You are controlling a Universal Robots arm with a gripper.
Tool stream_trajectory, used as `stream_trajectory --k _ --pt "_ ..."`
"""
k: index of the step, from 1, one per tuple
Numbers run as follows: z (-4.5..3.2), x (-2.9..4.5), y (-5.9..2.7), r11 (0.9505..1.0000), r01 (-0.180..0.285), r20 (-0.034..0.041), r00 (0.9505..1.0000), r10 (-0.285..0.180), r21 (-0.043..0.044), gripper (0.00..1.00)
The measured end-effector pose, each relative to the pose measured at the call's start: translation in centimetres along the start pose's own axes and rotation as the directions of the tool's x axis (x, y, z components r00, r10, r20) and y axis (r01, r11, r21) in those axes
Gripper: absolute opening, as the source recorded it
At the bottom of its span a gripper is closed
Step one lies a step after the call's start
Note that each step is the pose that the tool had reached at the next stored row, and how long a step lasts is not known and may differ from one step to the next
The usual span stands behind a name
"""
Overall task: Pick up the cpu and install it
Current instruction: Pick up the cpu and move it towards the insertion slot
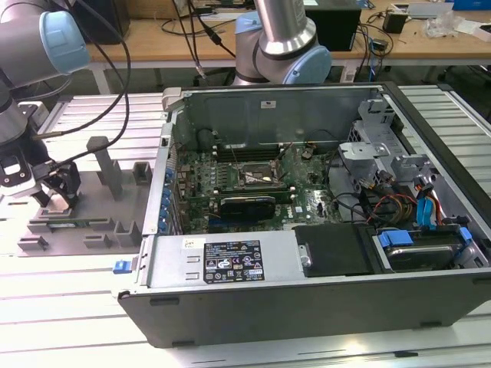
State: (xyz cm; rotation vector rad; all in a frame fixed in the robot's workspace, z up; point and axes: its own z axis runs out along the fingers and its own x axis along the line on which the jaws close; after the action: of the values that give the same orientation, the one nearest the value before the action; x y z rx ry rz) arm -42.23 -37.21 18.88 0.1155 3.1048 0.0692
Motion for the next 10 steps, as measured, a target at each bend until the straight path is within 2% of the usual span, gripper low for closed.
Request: stream_trajectory --k 10 --pt "0.00 0.00 0.01 0.9999 0.012 -0.0003 0.9999 -0.012 0.0034 0.60"
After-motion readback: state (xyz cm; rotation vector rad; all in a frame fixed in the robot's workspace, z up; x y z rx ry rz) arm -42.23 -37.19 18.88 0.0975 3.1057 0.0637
